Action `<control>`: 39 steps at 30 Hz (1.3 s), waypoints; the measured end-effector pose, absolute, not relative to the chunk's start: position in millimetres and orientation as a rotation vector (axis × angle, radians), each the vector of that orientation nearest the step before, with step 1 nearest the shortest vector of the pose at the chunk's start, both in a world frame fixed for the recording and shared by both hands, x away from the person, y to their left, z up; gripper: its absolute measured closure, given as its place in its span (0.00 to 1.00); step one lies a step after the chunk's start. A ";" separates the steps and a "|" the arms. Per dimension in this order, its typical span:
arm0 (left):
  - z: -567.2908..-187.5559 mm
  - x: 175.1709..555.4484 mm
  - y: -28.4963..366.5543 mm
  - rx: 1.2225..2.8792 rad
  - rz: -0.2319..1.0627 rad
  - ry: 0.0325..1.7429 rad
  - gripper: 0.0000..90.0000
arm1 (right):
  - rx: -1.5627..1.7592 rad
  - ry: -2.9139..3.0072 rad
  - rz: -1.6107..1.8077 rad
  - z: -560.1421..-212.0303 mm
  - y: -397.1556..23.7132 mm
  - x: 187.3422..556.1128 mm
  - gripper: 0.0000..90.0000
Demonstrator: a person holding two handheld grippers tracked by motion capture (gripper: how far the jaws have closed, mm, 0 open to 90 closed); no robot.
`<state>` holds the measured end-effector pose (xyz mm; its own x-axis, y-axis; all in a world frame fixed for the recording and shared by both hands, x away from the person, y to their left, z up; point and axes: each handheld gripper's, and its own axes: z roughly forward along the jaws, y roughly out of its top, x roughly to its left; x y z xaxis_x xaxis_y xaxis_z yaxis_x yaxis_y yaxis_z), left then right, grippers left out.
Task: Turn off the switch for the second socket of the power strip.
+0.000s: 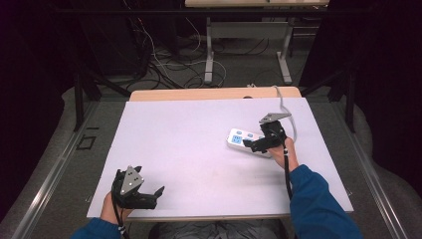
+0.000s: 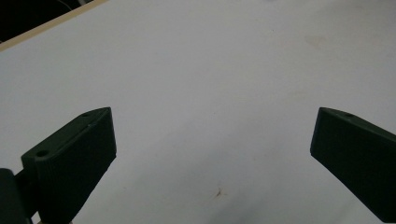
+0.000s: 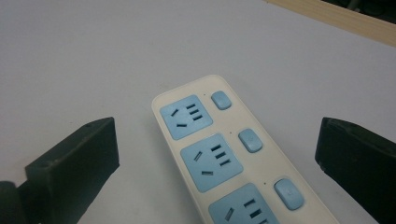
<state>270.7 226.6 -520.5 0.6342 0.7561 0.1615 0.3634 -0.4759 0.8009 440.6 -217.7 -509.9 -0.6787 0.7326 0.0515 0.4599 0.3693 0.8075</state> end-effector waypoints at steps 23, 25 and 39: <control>-520.8 270.4 225.9 2.090 0.645 0.879 0.00 | 1.005 2.332 1.249 -491.2 -231.0 404.3 0.00; -520.6 270.4 225.6 2.091 0.651 0.875 0.00 | 1.001 2.330 1.254 -490.8 -232.9 399.8 0.00; -520.6 270.3 225.8 2.092 0.650 0.877 0.00 | 0.963 2.339 1.234 -483.3 -240.9 370.8 0.00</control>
